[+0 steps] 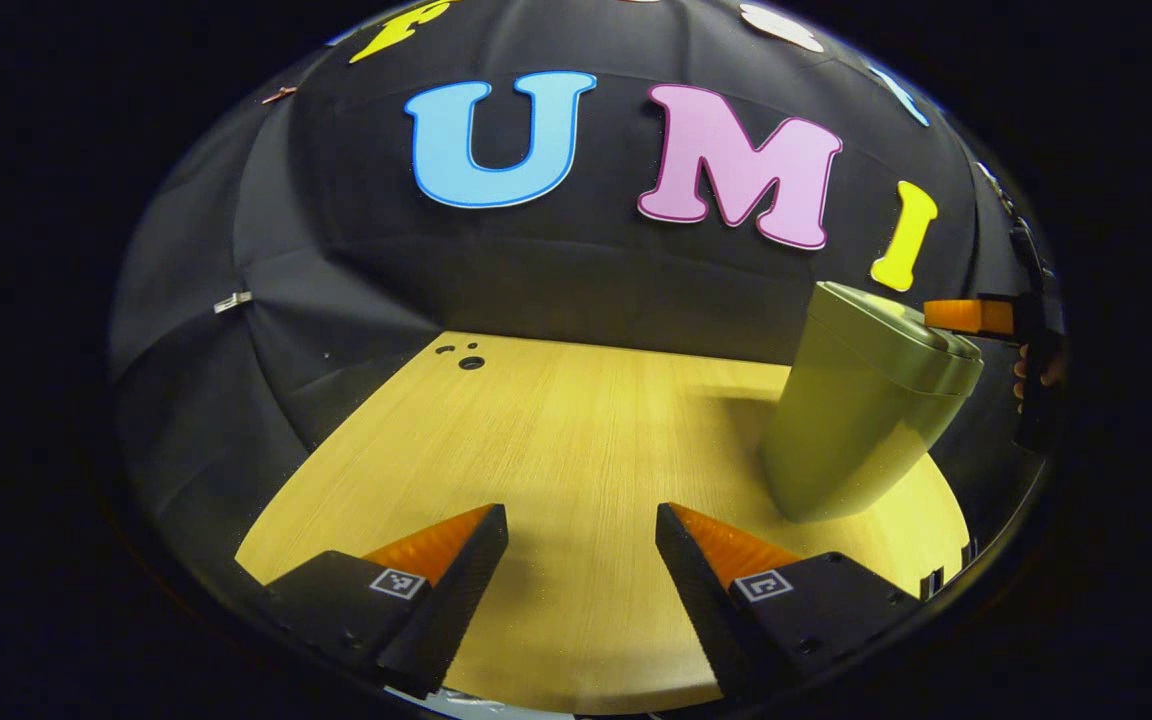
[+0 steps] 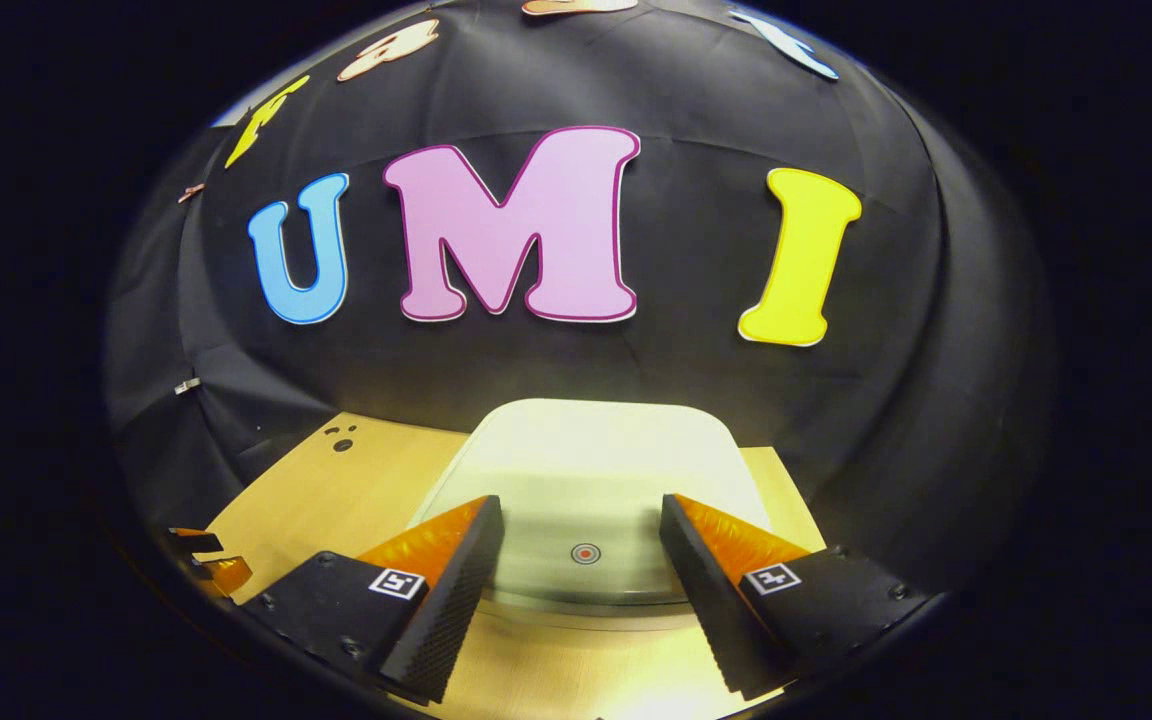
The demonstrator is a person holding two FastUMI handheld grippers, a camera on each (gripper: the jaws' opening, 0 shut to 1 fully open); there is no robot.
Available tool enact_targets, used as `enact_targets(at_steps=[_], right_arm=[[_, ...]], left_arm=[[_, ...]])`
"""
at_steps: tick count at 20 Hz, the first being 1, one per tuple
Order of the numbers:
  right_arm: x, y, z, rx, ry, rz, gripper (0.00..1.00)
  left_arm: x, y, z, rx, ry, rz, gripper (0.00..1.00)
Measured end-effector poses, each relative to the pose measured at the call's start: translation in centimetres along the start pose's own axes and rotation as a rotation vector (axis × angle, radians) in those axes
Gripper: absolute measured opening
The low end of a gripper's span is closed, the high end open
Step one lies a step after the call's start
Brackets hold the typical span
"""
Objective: Press the lid of the desktop garbage bin to open it, pick up the crumpled paper on the desktop and throw it into the bin, then pick up the pop can on the desktop and drop it into the bin, and finally close the garbage bin lid.
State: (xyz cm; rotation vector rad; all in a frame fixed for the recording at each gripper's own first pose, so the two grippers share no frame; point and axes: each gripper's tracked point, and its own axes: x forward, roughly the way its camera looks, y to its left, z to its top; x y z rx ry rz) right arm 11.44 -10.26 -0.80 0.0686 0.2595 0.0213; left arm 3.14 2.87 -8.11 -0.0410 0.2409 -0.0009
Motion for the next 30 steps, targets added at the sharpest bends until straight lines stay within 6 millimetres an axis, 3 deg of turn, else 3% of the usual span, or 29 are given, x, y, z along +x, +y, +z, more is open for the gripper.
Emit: enact_targets(at_steps=[10, 15, 18, 23, 26, 30], right_arm=[[-0.2, 0.3, -0.8, 0.032, -0.011, -0.072, 1.0], [-1.4, 0.7, -0.5, 0.021, -0.064, -0.091, 0.99], [-2.6, 2.1, -0.4, -0.012, -0.092, -0.093, 0.99], [-5.9, 6.2, -0.2, 0.026, -0.14, -0.053, 0.99], [-7.7, 8.2, -0.6, 0.066, -0.158, -0.046, 0.99], [-10.2, 10.1, -2.6, 0.063, -0.149, -0.035, 0.99]], left_arm=[[-0.4, 2.0, -0.4, 0.003, -0.026, -0.071, 0.96], [-1.4, 2.0, 1.3, 0.017, -0.076, -0.113, 0.96], [-2.1, 1.7, 3.4, 0.045, -0.135, -0.131, 0.96], [-4.6, 1.0, 7.8, 0.092, -0.245, -0.136, 0.96], [-5.6, 0.0, 8.7, 0.078, -0.286, -0.136, 0.96], [-6.4, -1.1, 7.8, 0.02, -0.294, -0.127, 0.96]])
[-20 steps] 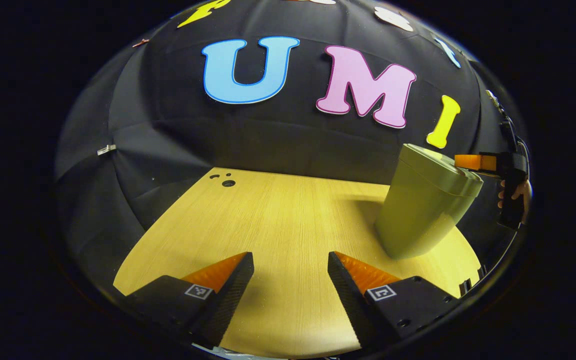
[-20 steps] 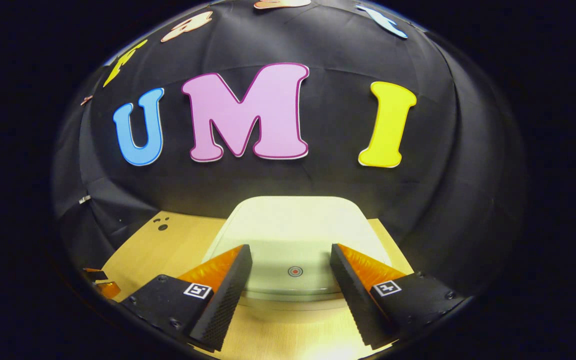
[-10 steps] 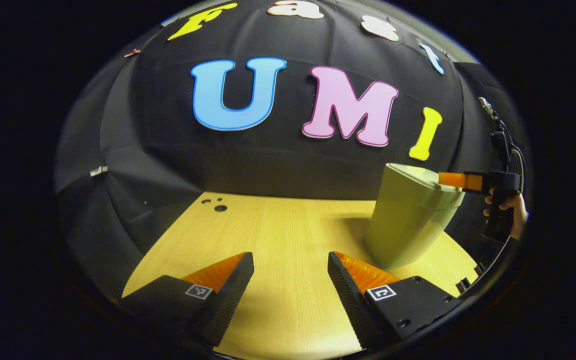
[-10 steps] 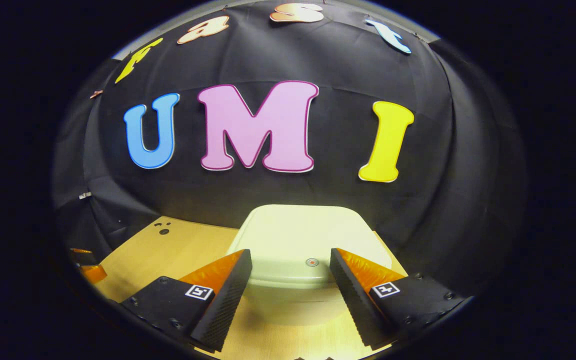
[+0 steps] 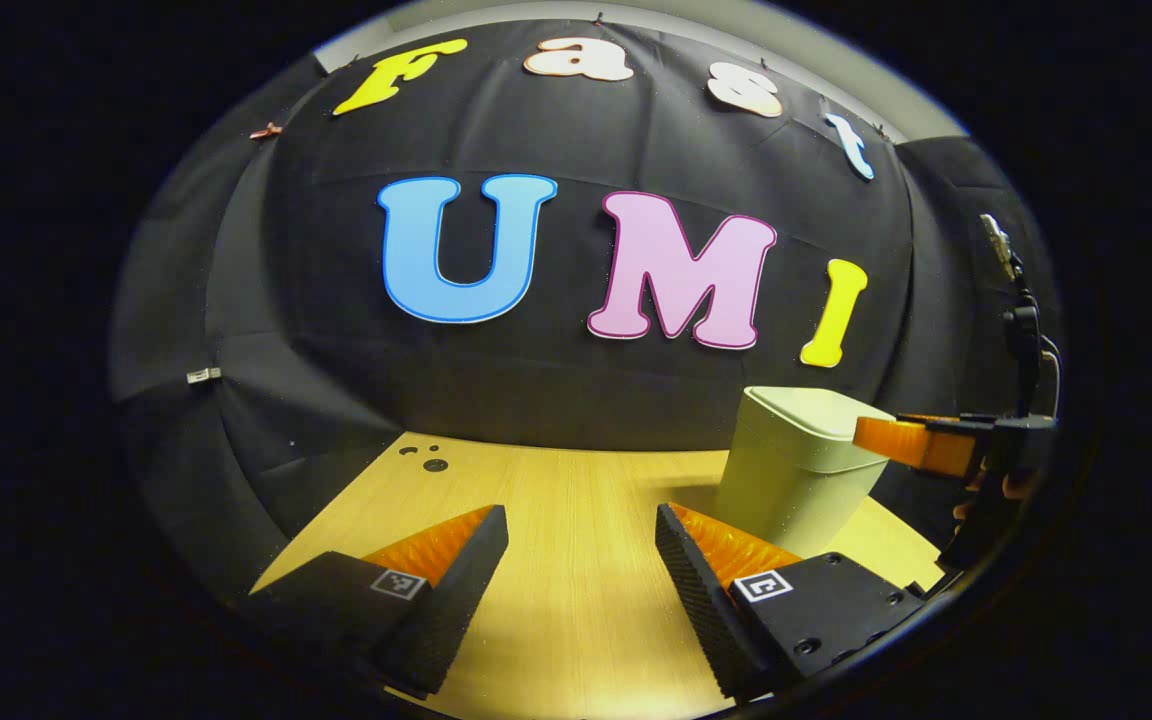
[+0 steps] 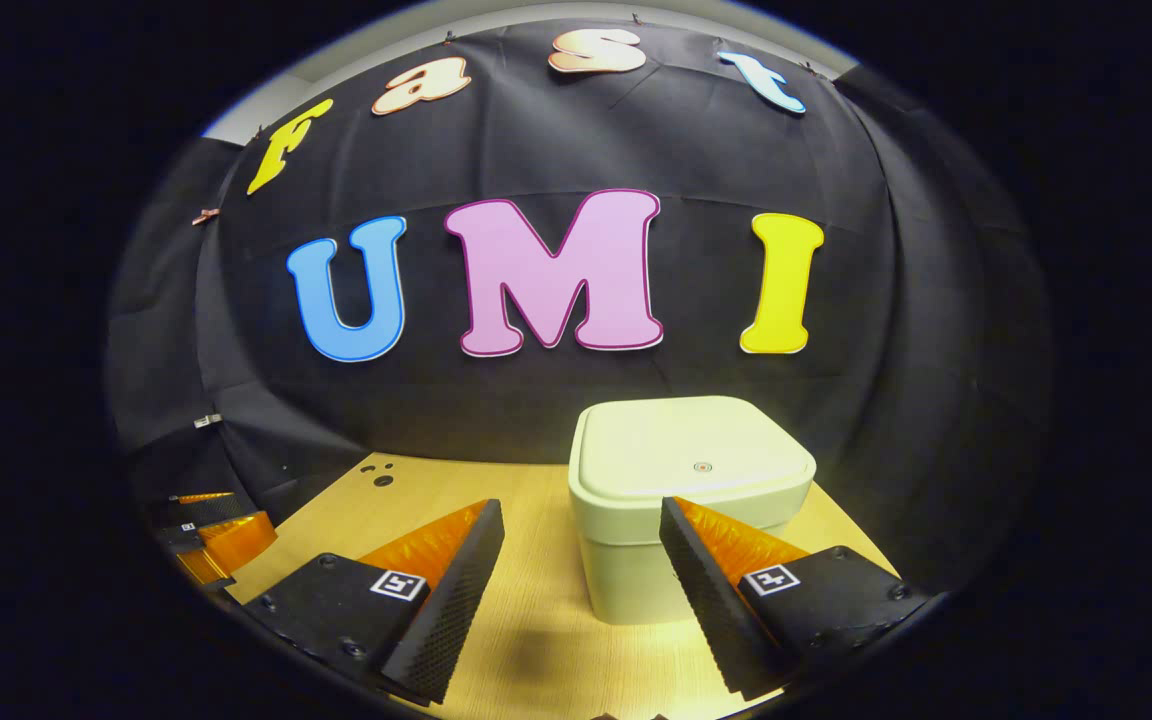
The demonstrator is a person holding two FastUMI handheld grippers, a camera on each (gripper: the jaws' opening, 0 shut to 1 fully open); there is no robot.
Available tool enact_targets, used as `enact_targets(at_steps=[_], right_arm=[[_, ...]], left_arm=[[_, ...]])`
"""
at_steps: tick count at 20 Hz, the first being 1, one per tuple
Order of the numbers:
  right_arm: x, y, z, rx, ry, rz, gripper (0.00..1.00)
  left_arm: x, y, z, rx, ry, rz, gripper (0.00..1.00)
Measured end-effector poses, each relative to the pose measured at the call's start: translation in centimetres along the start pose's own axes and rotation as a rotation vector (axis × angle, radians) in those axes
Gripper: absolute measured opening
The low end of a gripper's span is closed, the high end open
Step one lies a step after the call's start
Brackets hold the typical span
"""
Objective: Press the lid of the desktop garbage bin to open it, pick up the crumpled paper on the desktop and throw it into the bin, then pick up the pop can on the desktop and drop it into the bin, and finally close the garbage bin lid.
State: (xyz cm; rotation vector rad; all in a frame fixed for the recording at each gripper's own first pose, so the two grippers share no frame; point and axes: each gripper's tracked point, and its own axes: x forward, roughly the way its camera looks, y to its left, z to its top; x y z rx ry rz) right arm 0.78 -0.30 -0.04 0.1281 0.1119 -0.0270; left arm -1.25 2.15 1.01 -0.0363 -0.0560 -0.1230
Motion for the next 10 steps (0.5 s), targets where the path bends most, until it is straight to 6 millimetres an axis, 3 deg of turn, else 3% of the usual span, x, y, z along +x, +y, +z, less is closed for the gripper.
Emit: enact_targets(at_steps=[5, 10], right_arm=[[-3.4, 1.0, -4.0, -0.033, 0.049, -0.001, 0.99], [-4.5, 1.5, -7.3, -0.035, 0.111, 0.005, 0.99]], left_arm=[[-0.2, 0.1, -1.6, 0.034, 0.029, 0.003, 0.96], [-0.3, -0.1, -2.8, 0.049, 0.054, -0.009, 0.96]])
